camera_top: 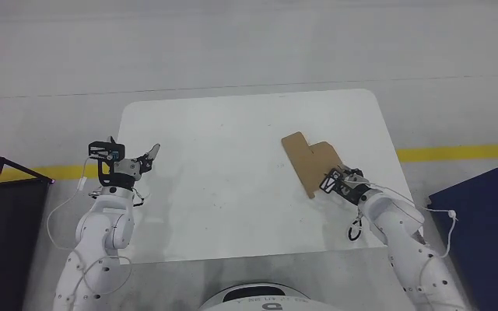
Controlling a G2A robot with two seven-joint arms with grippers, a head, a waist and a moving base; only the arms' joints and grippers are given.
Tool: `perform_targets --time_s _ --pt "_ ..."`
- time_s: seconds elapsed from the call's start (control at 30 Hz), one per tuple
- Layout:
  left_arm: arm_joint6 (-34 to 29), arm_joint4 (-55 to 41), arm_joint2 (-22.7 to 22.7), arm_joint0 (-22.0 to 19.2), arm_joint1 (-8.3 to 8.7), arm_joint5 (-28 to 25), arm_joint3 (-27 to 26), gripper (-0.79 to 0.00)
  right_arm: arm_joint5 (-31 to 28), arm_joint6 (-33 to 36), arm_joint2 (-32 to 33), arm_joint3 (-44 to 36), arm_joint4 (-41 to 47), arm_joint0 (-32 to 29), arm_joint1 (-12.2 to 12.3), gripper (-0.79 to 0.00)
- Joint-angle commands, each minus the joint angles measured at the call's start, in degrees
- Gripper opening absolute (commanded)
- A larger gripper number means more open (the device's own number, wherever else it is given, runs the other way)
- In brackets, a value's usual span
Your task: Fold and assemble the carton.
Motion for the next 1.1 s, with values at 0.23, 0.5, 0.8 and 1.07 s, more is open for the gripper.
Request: perform_targets --time_s 0.23,0.5,0.8,1.07 --pt "0.0 0.0 0.0 0.0 0.0 0.0 0.0 0.0 1.37 1.54 -2.82 0.36 -2.75 1.49 -0.26 -0.409" --pt "0.0 0.0 0.0 0.0 0.0 0.0 0.0 0.0 3.33 3.47 -5.93 1.76 -4.59 4.36 -0.76 -0.419" --pt "0.0 0.0 0.0 0.0 0.0 0.0 0.0 0.0 4.24 5.09 -9.54 3.75 -9.54 6.08 -1.12 -0.406" --pt "0.0 0.0 0.0 0.0 0.0 0.0 0.0 0.0 4.72 4.94 -9.84 3.41 -11.78 5.6 -1.11 -0.409"
